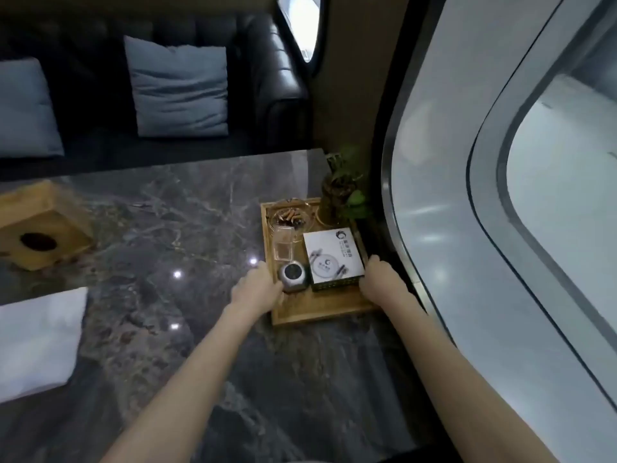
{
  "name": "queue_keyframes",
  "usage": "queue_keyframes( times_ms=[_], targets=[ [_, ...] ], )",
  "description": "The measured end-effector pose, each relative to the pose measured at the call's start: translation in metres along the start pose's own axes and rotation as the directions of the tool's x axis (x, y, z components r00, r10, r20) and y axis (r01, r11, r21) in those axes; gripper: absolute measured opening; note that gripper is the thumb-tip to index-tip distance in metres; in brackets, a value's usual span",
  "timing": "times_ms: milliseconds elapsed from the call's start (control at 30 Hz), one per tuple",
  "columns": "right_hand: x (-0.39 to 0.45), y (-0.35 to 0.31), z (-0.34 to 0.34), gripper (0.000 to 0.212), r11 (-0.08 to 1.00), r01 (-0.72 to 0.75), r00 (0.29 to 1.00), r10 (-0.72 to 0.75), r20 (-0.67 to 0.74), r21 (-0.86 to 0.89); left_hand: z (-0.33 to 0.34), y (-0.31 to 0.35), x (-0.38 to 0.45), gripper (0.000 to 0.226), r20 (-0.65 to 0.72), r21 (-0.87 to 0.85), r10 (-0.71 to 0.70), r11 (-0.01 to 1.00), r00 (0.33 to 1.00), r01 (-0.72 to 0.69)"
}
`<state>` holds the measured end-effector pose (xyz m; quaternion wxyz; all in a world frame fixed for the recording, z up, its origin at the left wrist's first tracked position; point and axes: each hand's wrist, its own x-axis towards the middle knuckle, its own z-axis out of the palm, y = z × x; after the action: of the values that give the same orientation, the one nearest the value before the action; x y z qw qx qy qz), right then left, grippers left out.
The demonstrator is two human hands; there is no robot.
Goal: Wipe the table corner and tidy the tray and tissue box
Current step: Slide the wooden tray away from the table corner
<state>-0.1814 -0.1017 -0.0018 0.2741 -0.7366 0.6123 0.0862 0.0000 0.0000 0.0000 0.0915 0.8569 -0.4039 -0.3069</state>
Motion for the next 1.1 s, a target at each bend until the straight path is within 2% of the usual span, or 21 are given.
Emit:
queue_keyframes(
  times_ms=[100,233,433,733,900,1000,1100],
  targets=[
    [-0.001,0.006,0.018,0.043,0.998,-0.056,0.998,0.055,-0.044,-0.036,0.024,-0.005,-0.002,0.032,-0.077,-0.121,0.005,0.993,0.997,-0.014],
    [-0.002,0.016,0.043,0.036,0.993,-0.086,0.983,0.071,-0.17,-0.078,0.051,-0.014,-0.005,0.029,-0.144,-0.164,-0.018,0.986,0.989,-0.006],
    [-0.006,0.018,0.06,0.04,0.992,-0.109,0.958,0.087,-0.272,-0.066,0.064,-0.023,-0.003,0.034,-0.216,0.018,-0.012,1.0,0.976,0.017],
    [-0.002,0.013,0.05,0.033,0.988,-0.12,0.963,0.092,-0.252,-0.099,0.057,-0.023,0.005,0.024,-0.121,0.155,0.047,0.988,0.992,-0.028],
    [-0.002,0.011,0.045,0.031,0.991,-0.134,0.96,0.127,-0.25,-0.011,0.051,-0.019,0.009,0.027,-0.104,-0.107,-0.109,0.989,0.989,0.098],
    [0.002,0.012,0.044,0.027,0.99,-0.115,0.957,0.132,-0.26,0.08,0.051,-0.019,0.007,0.029,-0.095,-0.235,-0.137,0.966,0.986,0.112],
    [0.002,0.013,0.043,0.028,0.979,-0.077,0.953,0.128,-0.276,0.188,0.052,-0.02,0.008,0.032,-0.042,-0.43,-0.204,0.887,0.978,0.167]
  ],
)
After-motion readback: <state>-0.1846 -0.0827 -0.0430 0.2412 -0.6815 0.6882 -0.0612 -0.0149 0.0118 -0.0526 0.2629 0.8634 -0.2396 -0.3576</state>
